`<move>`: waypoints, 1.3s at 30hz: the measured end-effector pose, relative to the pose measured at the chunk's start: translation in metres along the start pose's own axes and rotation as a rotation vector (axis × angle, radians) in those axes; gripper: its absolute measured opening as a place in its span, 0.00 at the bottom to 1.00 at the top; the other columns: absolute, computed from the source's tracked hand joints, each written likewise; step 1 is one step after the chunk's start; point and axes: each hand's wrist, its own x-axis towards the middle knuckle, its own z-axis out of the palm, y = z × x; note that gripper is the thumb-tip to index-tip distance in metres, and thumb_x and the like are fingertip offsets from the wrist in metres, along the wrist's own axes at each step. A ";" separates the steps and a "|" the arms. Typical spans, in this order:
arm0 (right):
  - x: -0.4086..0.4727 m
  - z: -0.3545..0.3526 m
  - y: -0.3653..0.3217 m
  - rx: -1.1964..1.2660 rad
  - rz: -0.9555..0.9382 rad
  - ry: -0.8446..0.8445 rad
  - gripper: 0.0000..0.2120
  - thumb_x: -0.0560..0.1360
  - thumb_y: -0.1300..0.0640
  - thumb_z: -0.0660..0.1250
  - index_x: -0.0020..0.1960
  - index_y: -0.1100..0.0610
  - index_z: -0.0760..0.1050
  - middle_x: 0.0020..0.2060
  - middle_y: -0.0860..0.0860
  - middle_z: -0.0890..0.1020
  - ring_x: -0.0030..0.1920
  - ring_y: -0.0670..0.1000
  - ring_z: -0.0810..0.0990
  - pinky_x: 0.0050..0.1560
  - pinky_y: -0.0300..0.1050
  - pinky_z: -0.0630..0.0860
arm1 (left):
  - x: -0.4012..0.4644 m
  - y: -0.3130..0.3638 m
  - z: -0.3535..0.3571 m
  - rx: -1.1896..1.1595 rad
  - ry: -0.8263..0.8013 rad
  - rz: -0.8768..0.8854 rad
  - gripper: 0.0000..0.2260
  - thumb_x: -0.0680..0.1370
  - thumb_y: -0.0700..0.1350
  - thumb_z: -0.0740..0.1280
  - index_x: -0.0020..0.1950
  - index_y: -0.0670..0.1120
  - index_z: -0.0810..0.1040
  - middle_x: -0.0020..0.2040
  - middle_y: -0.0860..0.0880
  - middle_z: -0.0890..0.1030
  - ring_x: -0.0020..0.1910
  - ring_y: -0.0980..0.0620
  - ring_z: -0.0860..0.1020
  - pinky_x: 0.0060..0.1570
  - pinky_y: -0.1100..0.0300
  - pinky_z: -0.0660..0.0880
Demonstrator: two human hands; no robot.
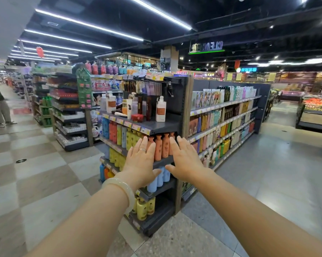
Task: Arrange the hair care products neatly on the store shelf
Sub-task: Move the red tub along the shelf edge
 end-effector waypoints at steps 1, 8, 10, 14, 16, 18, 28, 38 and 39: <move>0.014 0.004 0.007 0.003 -0.004 0.000 0.40 0.76 0.49 0.64 0.76 0.54 0.40 0.76 0.56 0.44 0.76 0.56 0.42 0.76 0.54 0.46 | 0.013 -0.002 0.006 -0.010 -0.002 -0.005 0.37 0.75 0.59 0.62 0.75 0.48 0.44 0.77 0.45 0.42 0.76 0.47 0.41 0.75 0.49 0.45; 0.112 0.051 0.033 0.008 -0.030 -0.027 0.42 0.74 0.47 0.65 0.76 0.55 0.40 0.76 0.56 0.46 0.76 0.56 0.43 0.76 0.55 0.48 | 0.091 -0.033 0.054 -0.053 -0.050 -0.067 0.38 0.74 0.57 0.63 0.75 0.50 0.45 0.77 0.46 0.42 0.76 0.47 0.41 0.75 0.49 0.46; 0.141 0.066 0.036 0.010 -0.044 -0.028 0.42 0.74 0.47 0.65 0.76 0.55 0.41 0.76 0.56 0.47 0.76 0.56 0.44 0.76 0.55 0.49 | 0.112 -0.046 0.068 -0.055 -0.079 -0.083 0.38 0.74 0.57 0.63 0.75 0.50 0.44 0.77 0.46 0.41 0.76 0.47 0.40 0.74 0.49 0.46; 0.209 0.094 0.043 0.026 -0.046 -0.033 0.41 0.74 0.48 0.65 0.76 0.54 0.41 0.76 0.56 0.47 0.76 0.57 0.45 0.76 0.54 0.48 | 0.168 -0.076 0.098 -0.075 -0.101 -0.080 0.37 0.74 0.57 0.63 0.75 0.50 0.44 0.77 0.46 0.41 0.76 0.48 0.40 0.75 0.49 0.46; 0.247 0.108 0.045 0.040 -0.045 -0.038 0.42 0.74 0.48 0.65 0.76 0.55 0.42 0.76 0.56 0.48 0.76 0.57 0.45 0.76 0.54 0.48 | 0.202 -0.094 0.111 -0.086 -0.091 -0.070 0.37 0.74 0.57 0.63 0.75 0.50 0.45 0.77 0.46 0.42 0.76 0.48 0.41 0.75 0.49 0.46; 0.288 0.119 0.047 0.052 -0.037 -0.053 0.42 0.74 0.47 0.66 0.76 0.55 0.42 0.76 0.57 0.48 0.76 0.57 0.45 0.76 0.55 0.48 | 0.239 -0.114 0.119 -0.099 -0.094 -0.062 0.37 0.74 0.58 0.62 0.75 0.49 0.46 0.77 0.46 0.43 0.76 0.48 0.42 0.75 0.50 0.46; 0.454 0.166 0.064 0.065 -0.007 -0.095 0.40 0.76 0.47 0.62 0.76 0.55 0.39 0.77 0.56 0.44 0.77 0.56 0.42 0.76 0.51 0.46 | 0.390 -0.200 0.162 -0.105 -0.159 -0.048 0.38 0.74 0.58 0.64 0.76 0.50 0.43 0.77 0.47 0.43 0.76 0.48 0.42 0.74 0.49 0.49; 0.639 0.206 0.069 0.119 -0.004 -0.066 0.40 0.75 0.47 0.64 0.76 0.55 0.41 0.77 0.57 0.47 0.77 0.56 0.45 0.75 0.51 0.49 | 0.541 -0.303 0.190 -0.155 -0.097 -0.010 0.40 0.72 0.58 0.66 0.75 0.48 0.47 0.77 0.47 0.48 0.76 0.48 0.48 0.73 0.53 0.52; 0.655 0.209 0.068 0.132 -0.002 -0.069 0.41 0.75 0.47 0.64 0.76 0.55 0.42 0.77 0.57 0.47 0.76 0.56 0.45 0.75 0.51 0.49 | 0.554 -0.313 0.192 -0.178 -0.101 -0.006 0.40 0.72 0.57 0.67 0.75 0.48 0.47 0.77 0.47 0.49 0.75 0.48 0.50 0.73 0.53 0.54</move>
